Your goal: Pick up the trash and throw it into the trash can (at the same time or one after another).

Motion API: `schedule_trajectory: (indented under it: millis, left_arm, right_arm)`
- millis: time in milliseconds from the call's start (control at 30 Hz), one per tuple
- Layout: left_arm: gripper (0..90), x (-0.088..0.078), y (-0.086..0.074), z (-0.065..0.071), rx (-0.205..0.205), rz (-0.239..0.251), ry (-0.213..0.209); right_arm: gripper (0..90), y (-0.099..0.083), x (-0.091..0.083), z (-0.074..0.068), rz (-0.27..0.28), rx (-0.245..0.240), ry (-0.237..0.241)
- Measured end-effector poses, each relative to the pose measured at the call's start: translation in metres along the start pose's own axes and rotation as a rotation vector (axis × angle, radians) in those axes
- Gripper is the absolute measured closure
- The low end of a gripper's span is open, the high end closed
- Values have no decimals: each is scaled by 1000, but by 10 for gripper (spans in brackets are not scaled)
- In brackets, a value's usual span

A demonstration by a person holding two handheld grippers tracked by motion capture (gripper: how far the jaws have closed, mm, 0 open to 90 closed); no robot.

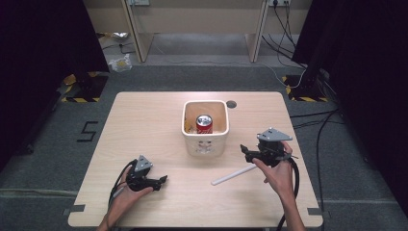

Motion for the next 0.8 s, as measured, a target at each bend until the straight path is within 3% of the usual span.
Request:
schedule_trajectory:
  millis: [300,400,500,800]
  left_arm:
    - [140,0,0,0,0,0,0]
    - [140,0,0,0,1,0,0]
    - [140,0,0,0,0,0,0]
    - [140,0,0,0,0,0,0]
  right_arm:
    - [247,-31,19,-13,-80,11,11]
    - [249,-40,23,-13,-89,32,21]
    - [249,-48,26,-13,-107,43,-1]
    - [250,-73,25,-12,-144,110,-11]
Point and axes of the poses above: each handheld gripper's, and its own axes: x roughly forward along the jaws, y roughly out of its top, z roughly to its right, the point moved 4 cm from there along x, roughly forward along the jaws, and after that the axes turned 4 degrees about -x, right-handed, at the moved point
